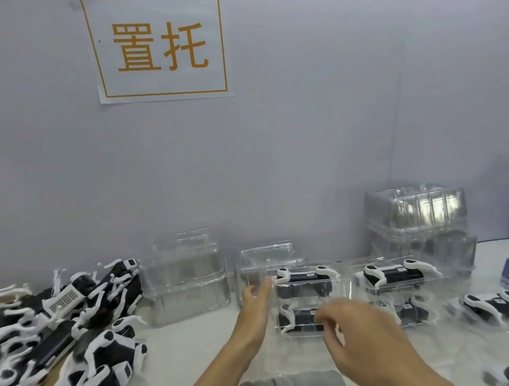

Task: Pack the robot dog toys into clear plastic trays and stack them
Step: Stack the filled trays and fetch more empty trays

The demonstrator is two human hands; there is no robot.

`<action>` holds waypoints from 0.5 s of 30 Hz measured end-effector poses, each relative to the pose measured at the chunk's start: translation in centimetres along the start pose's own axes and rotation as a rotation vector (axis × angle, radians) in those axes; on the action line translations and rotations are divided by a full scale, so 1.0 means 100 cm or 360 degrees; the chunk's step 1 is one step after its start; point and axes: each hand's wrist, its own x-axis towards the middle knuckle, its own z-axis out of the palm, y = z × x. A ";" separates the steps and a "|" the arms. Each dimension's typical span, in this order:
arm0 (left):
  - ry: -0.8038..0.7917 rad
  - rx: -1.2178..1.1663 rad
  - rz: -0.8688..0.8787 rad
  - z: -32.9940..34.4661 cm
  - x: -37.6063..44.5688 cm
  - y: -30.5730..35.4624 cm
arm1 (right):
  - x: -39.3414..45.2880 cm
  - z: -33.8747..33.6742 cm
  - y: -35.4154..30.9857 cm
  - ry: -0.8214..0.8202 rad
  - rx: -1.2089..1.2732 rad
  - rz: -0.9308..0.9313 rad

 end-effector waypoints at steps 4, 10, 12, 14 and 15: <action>0.0195 -0.0008 0.0086 -0.019 0.004 -0.002 | 0.054 -0.013 -0.011 0.0172 0.0240 -0.0001; 0.0620 -0.0141 0.0277 -0.085 0.020 0.003 | 0.141 -0.001 -0.039 -0.0060 0.0312 -0.0196; 0.0704 -0.0320 0.0298 -0.110 0.020 -0.001 | 0.162 0.012 -0.060 -0.0132 0.0280 -0.0287; 0.0728 -0.0433 0.0294 -0.127 0.017 -0.012 | 0.179 0.028 -0.083 -0.0155 0.0256 -0.0361; 0.0719 -0.0469 0.0285 -0.131 0.017 -0.020 | 0.187 0.035 -0.094 -0.0145 0.0247 -0.0397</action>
